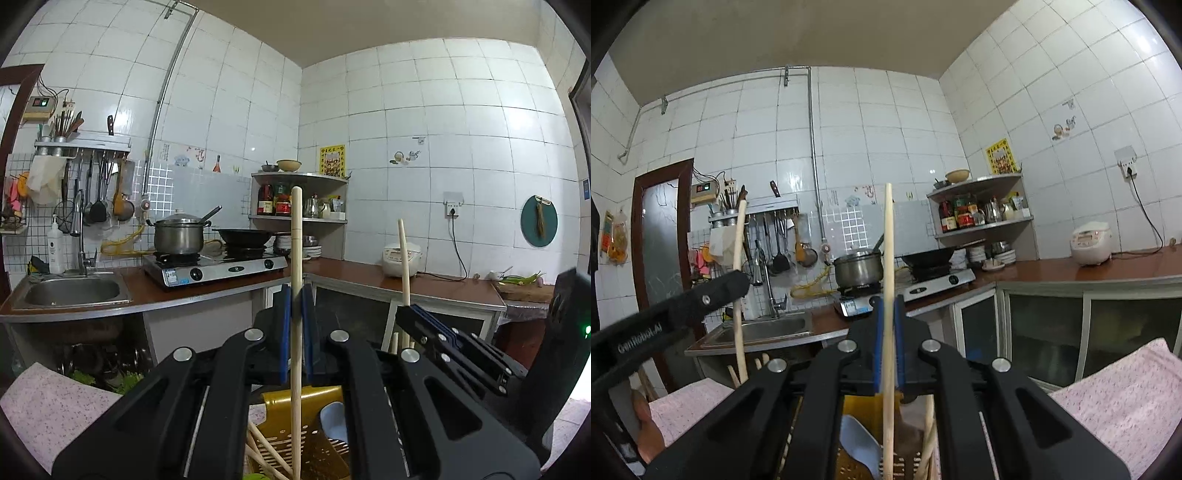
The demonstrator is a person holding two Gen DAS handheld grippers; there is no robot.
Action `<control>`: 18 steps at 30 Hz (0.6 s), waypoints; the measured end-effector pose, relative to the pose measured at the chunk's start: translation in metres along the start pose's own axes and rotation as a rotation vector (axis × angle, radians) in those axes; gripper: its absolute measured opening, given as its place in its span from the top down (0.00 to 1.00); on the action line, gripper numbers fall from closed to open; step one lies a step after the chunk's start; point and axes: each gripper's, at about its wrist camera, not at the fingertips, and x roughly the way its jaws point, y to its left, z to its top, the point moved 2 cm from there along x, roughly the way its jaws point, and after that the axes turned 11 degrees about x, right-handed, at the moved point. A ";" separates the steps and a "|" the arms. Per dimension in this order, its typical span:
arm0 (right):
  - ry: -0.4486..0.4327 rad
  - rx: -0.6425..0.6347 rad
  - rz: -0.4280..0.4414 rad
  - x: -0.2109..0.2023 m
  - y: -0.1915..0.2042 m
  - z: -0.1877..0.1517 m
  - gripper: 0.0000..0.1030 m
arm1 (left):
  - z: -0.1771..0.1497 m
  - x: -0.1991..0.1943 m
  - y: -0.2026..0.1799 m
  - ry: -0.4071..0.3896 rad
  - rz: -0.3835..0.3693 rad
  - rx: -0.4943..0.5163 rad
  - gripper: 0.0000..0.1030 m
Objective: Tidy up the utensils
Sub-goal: 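Lower the chopstick into the holder with the right tool while the left tool lowers its own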
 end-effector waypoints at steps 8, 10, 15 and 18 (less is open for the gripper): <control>0.010 -0.049 -0.029 0.000 -0.003 -0.020 0.94 | -0.030 0.010 0.003 0.050 0.001 -0.030 0.95; 0.013 -0.077 -0.042 -0.001 -0.002 -0.027 0.94 | -0.037 0.008 0.001 0.057 0.004 -0.025 0.95; 0.039 -0.096 -0.060 -0.003 -0.003 -0.038 0.94 | -0.054 0.006 -0.003 0.083 0.005 0.000 0.95; 0.057 -0.077 -0.062 -0.006 -0.007 -0.040 0.94 | -0.060 0.006 0.001 0.105 -0.003 -0.024 0.95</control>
